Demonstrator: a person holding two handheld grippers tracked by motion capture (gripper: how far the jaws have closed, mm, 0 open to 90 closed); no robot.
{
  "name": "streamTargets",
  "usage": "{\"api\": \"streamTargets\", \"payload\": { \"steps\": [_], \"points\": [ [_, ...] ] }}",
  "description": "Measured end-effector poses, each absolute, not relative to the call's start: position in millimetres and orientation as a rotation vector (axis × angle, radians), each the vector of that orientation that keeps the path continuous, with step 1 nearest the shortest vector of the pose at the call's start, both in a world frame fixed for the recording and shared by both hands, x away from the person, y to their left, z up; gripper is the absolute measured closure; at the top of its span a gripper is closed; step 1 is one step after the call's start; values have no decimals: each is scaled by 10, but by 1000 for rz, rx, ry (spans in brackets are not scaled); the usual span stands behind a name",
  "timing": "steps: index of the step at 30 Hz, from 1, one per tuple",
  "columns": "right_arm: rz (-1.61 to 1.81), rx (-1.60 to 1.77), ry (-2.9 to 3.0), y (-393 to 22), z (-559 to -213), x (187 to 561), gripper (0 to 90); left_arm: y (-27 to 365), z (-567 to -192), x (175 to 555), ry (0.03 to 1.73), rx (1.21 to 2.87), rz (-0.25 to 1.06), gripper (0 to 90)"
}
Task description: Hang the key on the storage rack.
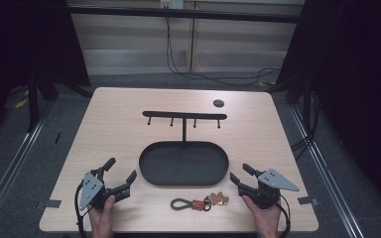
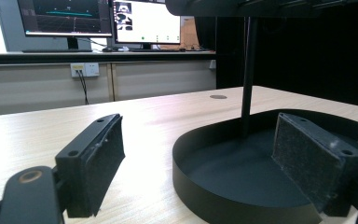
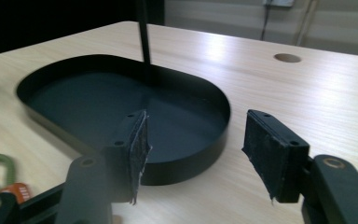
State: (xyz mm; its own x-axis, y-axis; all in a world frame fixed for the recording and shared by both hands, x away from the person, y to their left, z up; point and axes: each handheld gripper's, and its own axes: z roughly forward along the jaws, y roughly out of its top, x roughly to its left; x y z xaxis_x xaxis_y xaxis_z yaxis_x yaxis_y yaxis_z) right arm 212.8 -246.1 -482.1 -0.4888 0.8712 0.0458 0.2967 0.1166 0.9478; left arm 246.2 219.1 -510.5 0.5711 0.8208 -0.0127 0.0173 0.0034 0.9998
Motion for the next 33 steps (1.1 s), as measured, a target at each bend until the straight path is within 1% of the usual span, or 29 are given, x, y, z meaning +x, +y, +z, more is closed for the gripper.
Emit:
{"api": "streamTargets", "payload": {
  "steps": [3, 6, 12, 13, 15, 23, 25, 30, 33],
  "points": [
    [1397, 1112, 1910, -2433, -4769, 2121, 406, 2191, -5105, 2462, 765, 1443, 738, 162],
    [1428, 1119, 1932, -2393, -4738, 2113, 402, 2191, -5105, 2462, 765, 1442, 738, 162],
    [1392, 1115, 2041, -2257, -4687, 2167, 413, 2191, -5105, 2462, 765, 1442, 737, 162],
    [1382, 1125, 2054, -2234, -4679, 2176, 430, 2191, -5105, 2462, 764, 1442, 737, 161],
    [1330, 1114, 2063, -2193, -4662, 2186, 433, 2191, -5105, 2462, 764, 1442, 737, 160],
    [1345, 1072, 2268, -2060, -4612, 2252, 490, 2192, -5105, 2462, 764, 1442, 737, 159],
    [1352, 1068, 2297, -2018, -4605, 2266, 490, 2191, -5105, 2462, 764, 1442, 737, 159],
    [1356, 1043, 2345, -1905, -4578, 2301, 458, 2191, -5105, 2462, 764, 1442, 737, 159],
    [1349, 1030, 2378, -1840, -4569, 2320, 463, 2191, -5105, 2462, 763, 1442, 736, 159]
  ]
}}
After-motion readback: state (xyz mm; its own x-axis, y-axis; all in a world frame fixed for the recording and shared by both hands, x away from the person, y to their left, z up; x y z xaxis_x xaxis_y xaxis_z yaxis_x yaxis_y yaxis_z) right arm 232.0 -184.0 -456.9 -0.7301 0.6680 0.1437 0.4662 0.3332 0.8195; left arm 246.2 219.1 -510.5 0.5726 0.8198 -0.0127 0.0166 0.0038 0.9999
